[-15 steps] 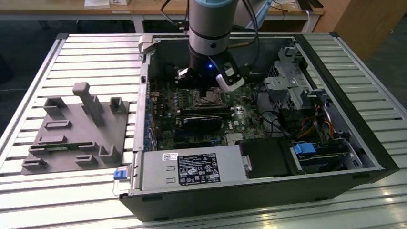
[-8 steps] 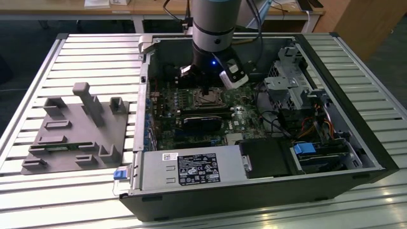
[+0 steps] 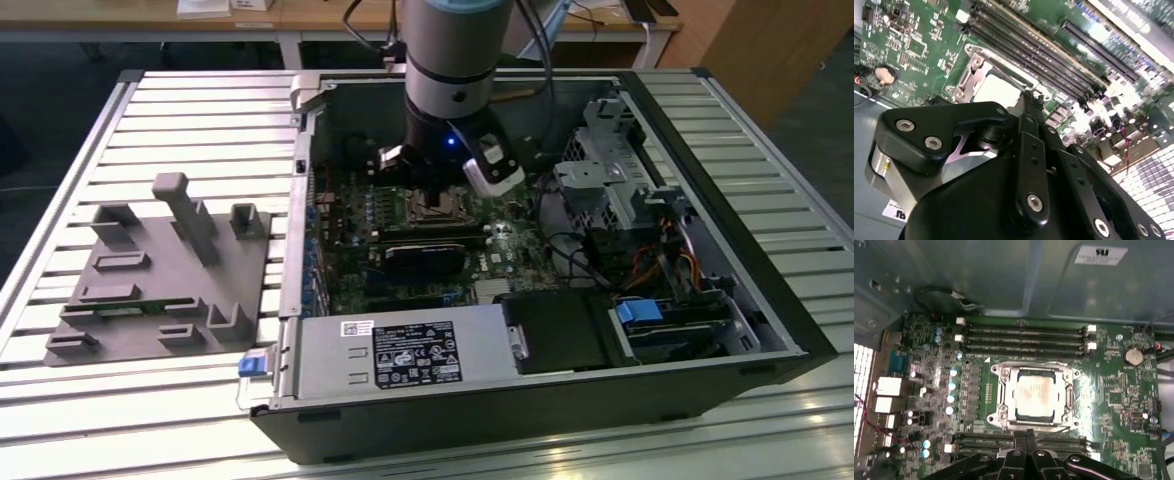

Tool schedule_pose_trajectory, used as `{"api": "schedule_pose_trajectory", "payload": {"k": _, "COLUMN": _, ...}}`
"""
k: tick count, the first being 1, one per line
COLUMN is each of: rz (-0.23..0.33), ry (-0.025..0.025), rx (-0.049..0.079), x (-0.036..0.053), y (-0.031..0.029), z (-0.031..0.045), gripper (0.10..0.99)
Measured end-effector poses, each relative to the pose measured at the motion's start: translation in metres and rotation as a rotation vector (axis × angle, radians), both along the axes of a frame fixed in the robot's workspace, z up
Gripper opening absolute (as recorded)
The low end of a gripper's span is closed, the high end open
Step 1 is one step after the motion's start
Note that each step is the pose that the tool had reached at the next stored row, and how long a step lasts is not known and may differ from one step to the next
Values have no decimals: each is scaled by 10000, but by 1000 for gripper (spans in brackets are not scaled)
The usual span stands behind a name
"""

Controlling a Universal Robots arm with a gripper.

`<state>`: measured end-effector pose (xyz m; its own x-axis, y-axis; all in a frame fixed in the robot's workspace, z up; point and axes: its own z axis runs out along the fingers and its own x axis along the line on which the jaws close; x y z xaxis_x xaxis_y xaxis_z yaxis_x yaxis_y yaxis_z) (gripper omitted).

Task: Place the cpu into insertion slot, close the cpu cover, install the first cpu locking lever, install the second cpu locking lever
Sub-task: 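Install the second cpu locking lever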

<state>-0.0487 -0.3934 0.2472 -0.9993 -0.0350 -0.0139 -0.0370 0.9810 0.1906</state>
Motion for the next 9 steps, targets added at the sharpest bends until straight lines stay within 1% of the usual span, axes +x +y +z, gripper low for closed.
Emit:
{"api": "schedule_pose_trajectory", "payload": {"k": 4, "rz": -17, "ry": 68, "rx": 1, "x": 3, "y": -28, "z": -36, "gripper": 106}}
{"api": "schedule_pose_trajectory", "payload": {"k": 7, "rz": -20, "ry": 110, "rx": -1, "x": 2, "y": -30, "z": -86, "gripper": 106}}
{"api": "schedule_pose_trajectory", "payload": {"k": 9, "rz": -20, "ry": 127, "rx": 1, "x": -3, "y": -30, "z": -122, "gripper": 106}}
